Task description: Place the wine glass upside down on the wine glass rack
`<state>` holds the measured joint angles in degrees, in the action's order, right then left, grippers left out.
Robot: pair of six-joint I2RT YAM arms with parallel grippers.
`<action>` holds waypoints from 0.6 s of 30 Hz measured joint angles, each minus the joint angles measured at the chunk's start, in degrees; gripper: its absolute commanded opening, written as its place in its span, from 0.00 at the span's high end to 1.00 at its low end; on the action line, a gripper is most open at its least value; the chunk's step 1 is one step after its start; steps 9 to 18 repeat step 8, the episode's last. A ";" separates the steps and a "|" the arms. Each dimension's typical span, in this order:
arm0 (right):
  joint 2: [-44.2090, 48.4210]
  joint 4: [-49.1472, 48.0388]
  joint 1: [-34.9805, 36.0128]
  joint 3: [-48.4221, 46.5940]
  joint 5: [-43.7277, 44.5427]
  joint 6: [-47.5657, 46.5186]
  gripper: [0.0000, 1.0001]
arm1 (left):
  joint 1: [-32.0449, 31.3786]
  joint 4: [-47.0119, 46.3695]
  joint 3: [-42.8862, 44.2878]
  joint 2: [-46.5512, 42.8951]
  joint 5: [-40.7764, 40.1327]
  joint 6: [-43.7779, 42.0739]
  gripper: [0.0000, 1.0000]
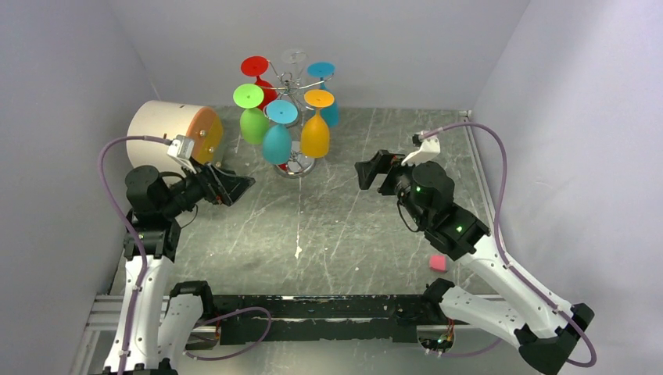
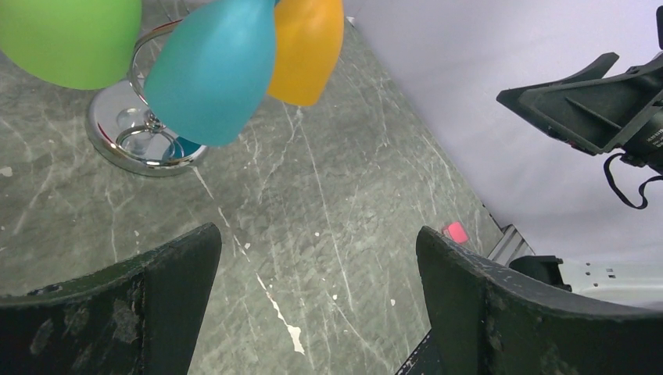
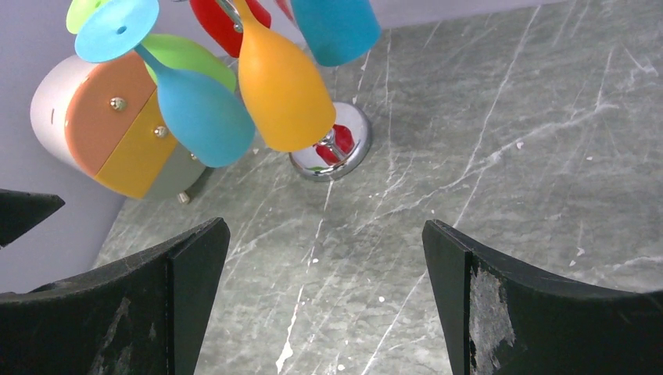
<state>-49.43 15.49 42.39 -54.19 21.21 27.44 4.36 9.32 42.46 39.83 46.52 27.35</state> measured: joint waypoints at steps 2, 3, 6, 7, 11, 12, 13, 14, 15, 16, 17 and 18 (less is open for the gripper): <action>-0.11 -0.11 0.00 0.00 0.07 0.02 0.00 | 0.00 -0.04 -0.20 -0.09 0.33 -0.02 0.01; -0.24 -0.13 0.00 0.00 0.11 0.04 0.00 | 0.00 -0.07 -0.20 -0.09 0.42 -0.11 0.01; -0.57 -0.11 0.00 0.00 0.24 0.20 0.00 | 0.00 0.33 -0.17 -0.09 0.46 -0.66 0.01; -0.57 -0.11 0.00 0.00 0.24 0.20 0.00 | 0.00 0.50 -0.15 -0.11 0.46 -0.94 0.01; -0.52 -0.17 0.00 0.00 0.24 0.20 0.00 | 0.00 0.57 -0.15 -0.13 0.46 -1.05 0.01; -0.52 -0.17 0.00 0.00 0.24 0.20 0.00 | 0.00 0.57 -0.15 -0.13 0.46 -1.05 0.01; -0.52 -0.17 0.00 0.00 0.24 0.20 0.00 | 0.00 0.57 -0.15 -0.13 0.46 -1.05 0.01; -0.52 -0.17 0.00 0.00 0.24 0.20 0.00 | 0.00 0.57 -0.15 -0.13 0.46 -1.05 0.01; -0.52 -0.17 0.00 0.00 0.24 0.20 0.00 | 0.00 0.57 -0.15 -0.13 0.46 -1.05 0.01; -0.52 -0.17 0.00 0.00 0.24 0.20 0.00 | 0.00 0.57 -0.15 -0.13 0.46 -1.05 0.01; -0.52 -0.17 0.00 0.00 0.24 0.20 0.00 | 0.00 0.57 -0.15 -0.13 0.46 -1.05 0.01; -0.52 -0.17 0.00 0.00 0.24 0.20 0.00 | 0.00 0.57 -0.15 -0.13 0.46 -1.05 0.01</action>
